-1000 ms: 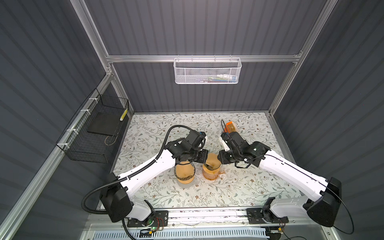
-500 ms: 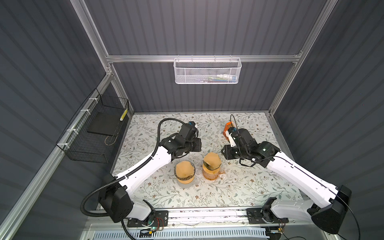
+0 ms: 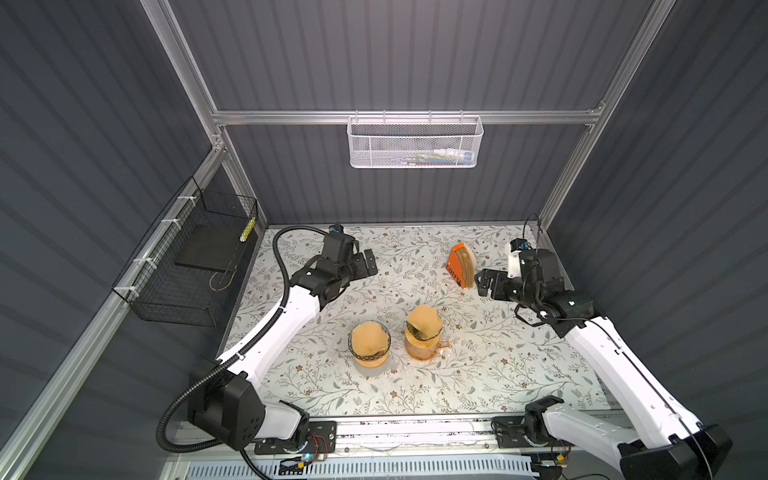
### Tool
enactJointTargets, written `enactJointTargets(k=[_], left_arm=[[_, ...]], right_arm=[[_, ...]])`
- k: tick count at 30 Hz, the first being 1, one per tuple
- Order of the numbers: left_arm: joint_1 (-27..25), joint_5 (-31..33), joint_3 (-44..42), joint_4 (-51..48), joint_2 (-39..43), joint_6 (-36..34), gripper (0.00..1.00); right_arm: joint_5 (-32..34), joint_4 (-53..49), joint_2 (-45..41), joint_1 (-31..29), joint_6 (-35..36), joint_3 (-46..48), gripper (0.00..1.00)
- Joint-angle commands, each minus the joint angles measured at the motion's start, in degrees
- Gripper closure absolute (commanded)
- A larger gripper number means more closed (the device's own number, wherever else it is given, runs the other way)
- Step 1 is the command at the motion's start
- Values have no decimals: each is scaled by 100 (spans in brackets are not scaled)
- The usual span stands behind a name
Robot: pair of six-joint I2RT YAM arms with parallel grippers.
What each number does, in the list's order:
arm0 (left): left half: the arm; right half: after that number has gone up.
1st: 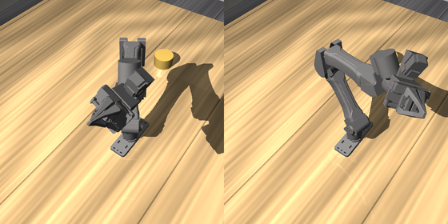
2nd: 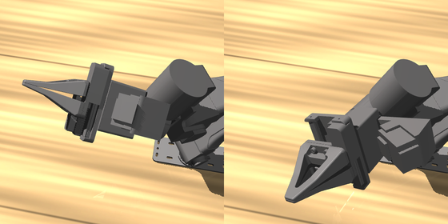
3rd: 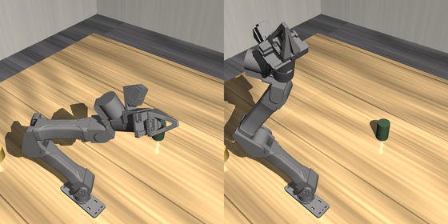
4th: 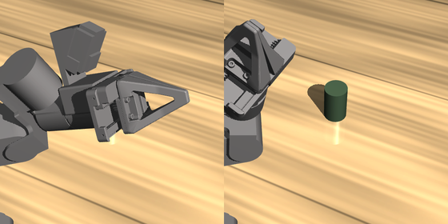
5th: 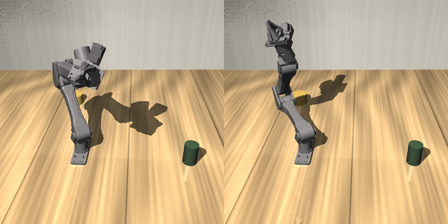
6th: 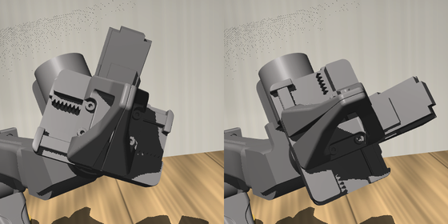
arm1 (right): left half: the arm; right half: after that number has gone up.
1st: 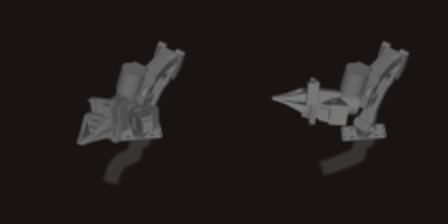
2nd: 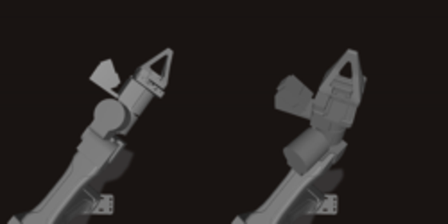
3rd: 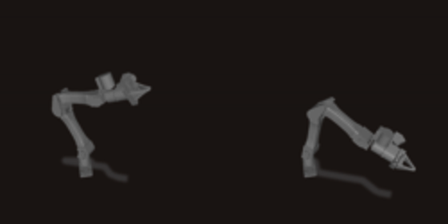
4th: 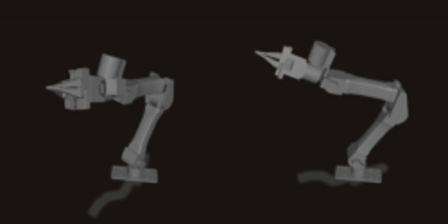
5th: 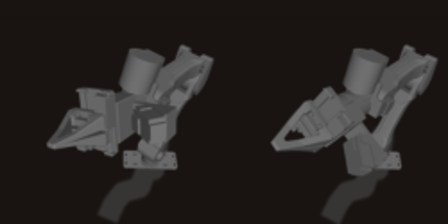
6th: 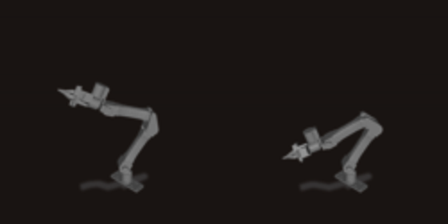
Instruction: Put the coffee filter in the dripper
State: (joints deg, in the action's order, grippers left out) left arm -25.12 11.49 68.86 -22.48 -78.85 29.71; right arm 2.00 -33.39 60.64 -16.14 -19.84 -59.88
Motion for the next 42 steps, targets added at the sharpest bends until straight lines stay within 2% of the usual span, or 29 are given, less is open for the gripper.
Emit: enactJointTargets(k=[1,10,12,17,24,27,33,36,38,42], left_arm=[[242,594,-452,680,286,-403,0],[835,1358,-1231,1447,216,-1103,0],[936,1364,-1577,1849,292,-1504,0],[1100,2234,-2623,3115,487,-1904,0],[1264,2643,-3587,4221,120,-2257,0],[1281,2809,-4006,5100,-141,-2371,0],[1325,2641,-4516,6981,-866,-2654,0],[1342,2255,-4381,7047,-1072,-2944,0],[1365,2161,-4354,7314,-1324,-3027,0],[1454,1840,-4378,7819,-1746,-3125,0]], right_arm=[[117,463,-113,362,297,258,1],[640,1802,-105,1374,525,1197,1],[763,2200,-84,1511,558,1470,1],[1209,3331,223,1580,649,2130,1],[1780,4399,825,1588,797,2610,1],[1951,5194,864,1588,999,2960,1],[1776,6306,1281,1588,1347,3322,1],[1592,7244,1584,1588,1467,3630,1],[1415,7363,1610,1579,1535,3626,1],[1199,8347,2120,1588,1712,3820,1]])
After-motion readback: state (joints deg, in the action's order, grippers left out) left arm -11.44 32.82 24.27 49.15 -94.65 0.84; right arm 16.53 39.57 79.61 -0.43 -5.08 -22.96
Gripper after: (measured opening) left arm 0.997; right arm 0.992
